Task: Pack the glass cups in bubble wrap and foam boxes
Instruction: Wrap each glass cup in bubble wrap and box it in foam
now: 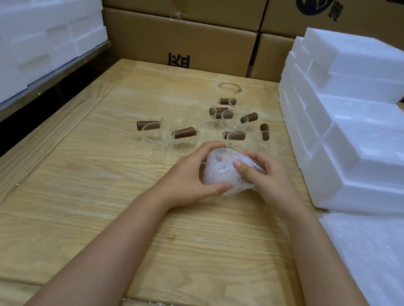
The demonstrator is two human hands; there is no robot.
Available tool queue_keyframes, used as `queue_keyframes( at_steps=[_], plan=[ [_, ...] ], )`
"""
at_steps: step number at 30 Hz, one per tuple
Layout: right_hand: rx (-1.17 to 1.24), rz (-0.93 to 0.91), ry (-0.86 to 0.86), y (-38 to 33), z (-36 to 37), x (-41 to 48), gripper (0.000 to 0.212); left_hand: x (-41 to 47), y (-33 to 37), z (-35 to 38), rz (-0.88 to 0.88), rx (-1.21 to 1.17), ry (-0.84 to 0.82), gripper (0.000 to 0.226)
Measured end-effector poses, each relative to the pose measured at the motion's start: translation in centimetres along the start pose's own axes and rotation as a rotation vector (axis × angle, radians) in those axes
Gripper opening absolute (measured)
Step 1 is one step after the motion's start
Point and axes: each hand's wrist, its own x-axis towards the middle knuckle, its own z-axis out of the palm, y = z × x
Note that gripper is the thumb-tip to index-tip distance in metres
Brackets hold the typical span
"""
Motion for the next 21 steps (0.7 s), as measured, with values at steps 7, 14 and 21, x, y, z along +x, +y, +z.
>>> queue_keyframes(
  at_steps=[7,14,21],
  plan=[
    [-0.112,-0.072,0.167,0.8,1.4,1.5,0.03,1.4,-1.2,0.0,-0.029,-0.041,0.051,0.064],
    [-0.803,-0.472,0.603,-2.7,0.0,-0.7,0.034,1.8,-1.2,0.4,-0.088,0.036,0.113,0.062],
    [-1.031,0.046,0.866,-3.6,-8.3,-3.6,0.066,1.4,-0.5,0.5,-0.165,0.132,0.136,0.076]
  ],
)
